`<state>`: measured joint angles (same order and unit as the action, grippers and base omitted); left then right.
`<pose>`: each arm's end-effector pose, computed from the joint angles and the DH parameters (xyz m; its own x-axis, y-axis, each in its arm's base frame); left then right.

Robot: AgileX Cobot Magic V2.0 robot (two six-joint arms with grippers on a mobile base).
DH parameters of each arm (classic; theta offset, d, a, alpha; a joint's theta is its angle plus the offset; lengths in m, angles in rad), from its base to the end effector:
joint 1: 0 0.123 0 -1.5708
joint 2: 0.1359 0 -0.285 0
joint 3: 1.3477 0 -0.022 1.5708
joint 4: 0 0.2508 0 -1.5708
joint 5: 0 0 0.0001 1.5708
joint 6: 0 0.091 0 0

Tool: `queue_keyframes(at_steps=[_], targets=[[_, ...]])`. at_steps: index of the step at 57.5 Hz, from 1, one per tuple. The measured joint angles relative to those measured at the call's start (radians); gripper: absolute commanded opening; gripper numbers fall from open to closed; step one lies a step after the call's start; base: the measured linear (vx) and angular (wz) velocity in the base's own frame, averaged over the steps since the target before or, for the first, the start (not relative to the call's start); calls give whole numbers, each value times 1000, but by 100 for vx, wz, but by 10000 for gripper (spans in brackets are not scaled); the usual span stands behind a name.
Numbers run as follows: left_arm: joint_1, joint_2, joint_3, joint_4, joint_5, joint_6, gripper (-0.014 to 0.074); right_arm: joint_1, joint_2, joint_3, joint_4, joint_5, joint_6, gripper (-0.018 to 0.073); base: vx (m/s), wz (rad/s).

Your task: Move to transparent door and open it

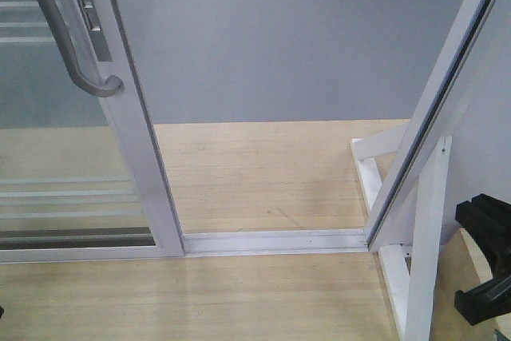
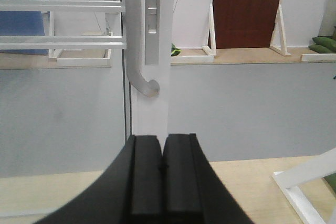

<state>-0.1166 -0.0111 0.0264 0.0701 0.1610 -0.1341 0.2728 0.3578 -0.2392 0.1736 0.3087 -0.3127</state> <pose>0.0562 -0.0055 0.1903 -0.0946 -0.0542 -0.9940 0.0993 0.9930 -0.0636 0.0817 0.0278 0.2421 -0.2674 -0.2269 -0.9365 -0.3599 0.9251 -0.1213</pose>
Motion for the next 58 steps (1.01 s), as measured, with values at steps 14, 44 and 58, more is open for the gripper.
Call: queue_keyframes(at_steps=[14, 44, 58], targets=[[0, 0, 0, 0, 0, 0, 4, -14, -211, 88, -96, -41, 70, 2, 0, 0], [0, 0, 0, 0, 4, 0, 4, -136, -367, 270, -102, -84, 293, 2, 0, 0], [0, 0, 0, 0, 9, 0, 4, -136, -367, 270, -102, -84, 293, 2, 0, 0]])
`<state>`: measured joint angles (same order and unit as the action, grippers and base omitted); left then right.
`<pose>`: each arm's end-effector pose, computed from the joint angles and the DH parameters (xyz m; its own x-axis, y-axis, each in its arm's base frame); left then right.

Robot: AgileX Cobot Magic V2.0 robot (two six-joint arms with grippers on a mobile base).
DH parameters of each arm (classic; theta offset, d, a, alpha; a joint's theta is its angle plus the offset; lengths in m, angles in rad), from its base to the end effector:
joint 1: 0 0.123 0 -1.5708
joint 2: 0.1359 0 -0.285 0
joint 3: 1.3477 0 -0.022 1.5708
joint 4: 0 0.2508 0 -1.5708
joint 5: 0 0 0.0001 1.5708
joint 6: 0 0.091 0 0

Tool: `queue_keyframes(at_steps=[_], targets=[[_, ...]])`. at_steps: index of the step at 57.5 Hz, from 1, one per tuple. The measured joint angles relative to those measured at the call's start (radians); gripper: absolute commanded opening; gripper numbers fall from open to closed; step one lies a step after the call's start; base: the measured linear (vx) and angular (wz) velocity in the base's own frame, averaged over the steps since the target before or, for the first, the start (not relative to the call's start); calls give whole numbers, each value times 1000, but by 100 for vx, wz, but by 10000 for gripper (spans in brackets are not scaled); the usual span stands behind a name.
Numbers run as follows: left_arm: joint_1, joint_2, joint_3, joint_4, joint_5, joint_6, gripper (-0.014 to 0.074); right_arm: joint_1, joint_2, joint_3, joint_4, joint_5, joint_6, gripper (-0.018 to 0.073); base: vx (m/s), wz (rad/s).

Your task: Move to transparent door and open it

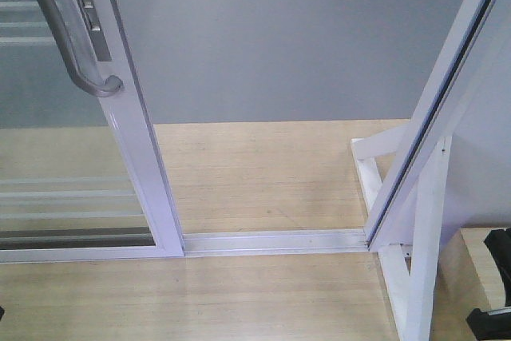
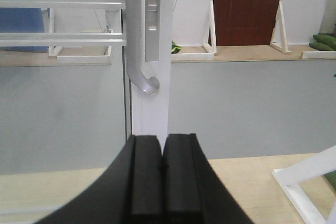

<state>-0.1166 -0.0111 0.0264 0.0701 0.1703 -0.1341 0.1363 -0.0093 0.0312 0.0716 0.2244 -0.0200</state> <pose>0.0561 -0.0055 0.1894 -0.1038 -0.0533 -0.9932 0.0981 0.9932 -0.0635 0.0552 0.0090 0.1828 -0.1638 0.0278 -0.9861 -0.1435 0.9883 0.0517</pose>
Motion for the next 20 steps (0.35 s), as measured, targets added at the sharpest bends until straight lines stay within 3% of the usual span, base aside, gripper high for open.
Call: queue_keyframes(at_steps=[20], targets=[[0, 0, 0, 0, 0, 0, 4, 0, 0, 0, 2, 0, 1, 2, 0, 0]])
